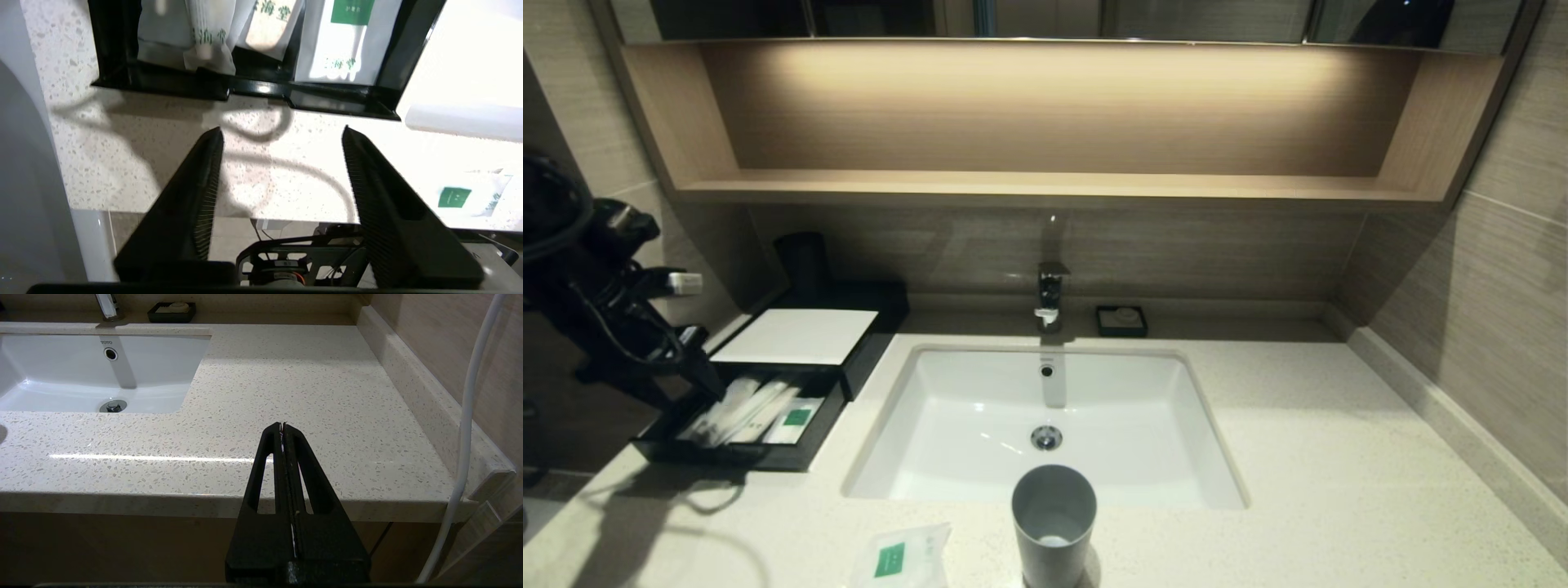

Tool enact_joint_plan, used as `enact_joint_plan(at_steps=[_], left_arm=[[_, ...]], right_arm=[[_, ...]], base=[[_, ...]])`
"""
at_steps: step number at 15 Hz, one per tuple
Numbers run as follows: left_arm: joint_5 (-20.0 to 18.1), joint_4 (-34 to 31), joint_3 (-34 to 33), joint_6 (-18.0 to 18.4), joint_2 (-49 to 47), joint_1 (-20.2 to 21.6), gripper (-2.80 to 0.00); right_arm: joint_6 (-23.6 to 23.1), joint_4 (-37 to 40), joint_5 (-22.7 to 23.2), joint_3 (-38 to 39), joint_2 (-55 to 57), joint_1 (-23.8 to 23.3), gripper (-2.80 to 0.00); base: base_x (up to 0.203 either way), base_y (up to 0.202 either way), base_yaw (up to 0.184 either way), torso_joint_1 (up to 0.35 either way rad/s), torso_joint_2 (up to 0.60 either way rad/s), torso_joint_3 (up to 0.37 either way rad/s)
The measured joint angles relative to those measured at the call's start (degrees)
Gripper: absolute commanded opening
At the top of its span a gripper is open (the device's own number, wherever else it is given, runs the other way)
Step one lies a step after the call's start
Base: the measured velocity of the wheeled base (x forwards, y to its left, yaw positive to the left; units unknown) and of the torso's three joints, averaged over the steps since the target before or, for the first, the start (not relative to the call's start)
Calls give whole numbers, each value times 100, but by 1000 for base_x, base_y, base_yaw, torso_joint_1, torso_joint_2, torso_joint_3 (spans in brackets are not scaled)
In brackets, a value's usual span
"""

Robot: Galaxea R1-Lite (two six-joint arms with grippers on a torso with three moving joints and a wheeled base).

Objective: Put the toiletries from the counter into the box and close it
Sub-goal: Place the bathroom toiletry into the drawer, then pick up the bathroom toiletry

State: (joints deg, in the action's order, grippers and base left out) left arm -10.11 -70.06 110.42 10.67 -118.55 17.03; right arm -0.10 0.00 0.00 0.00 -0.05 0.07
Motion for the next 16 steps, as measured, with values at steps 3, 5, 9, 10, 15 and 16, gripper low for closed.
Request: enact_joint_plan(at_steps=[3,5,9,10,15,16], left_arm=[[-110,-440,-10,-9,393,-9,-280],[-222,-776,-44,-18,698,-17,-280],[-388,-990,-829,5,1323,-295,-280],[-406,-987,-1085,5,1493,-478,-280],[-522,-763,-2162,-329,2073,-1634,-280],[-531,-606,-2349,-567,2131,-1883,-280]], right_arm=[[-1,0,0,0,0,0,-280],[2,0,0,0,0,0,-280],[2,0,0,0,0,0,-280],[2,0,0,0,0,0,-280],[2,0,-2,-2,0,0,-280],[2,0,0,-2,0,0,-280]], base=[[0,0,0,0,0,0],[0,0,0,0,0,0],[0,0,0,0,0,0],[0,0,0,0,0,0],[0,0,0,0,0,0],[0,0,0,0,0,0]])
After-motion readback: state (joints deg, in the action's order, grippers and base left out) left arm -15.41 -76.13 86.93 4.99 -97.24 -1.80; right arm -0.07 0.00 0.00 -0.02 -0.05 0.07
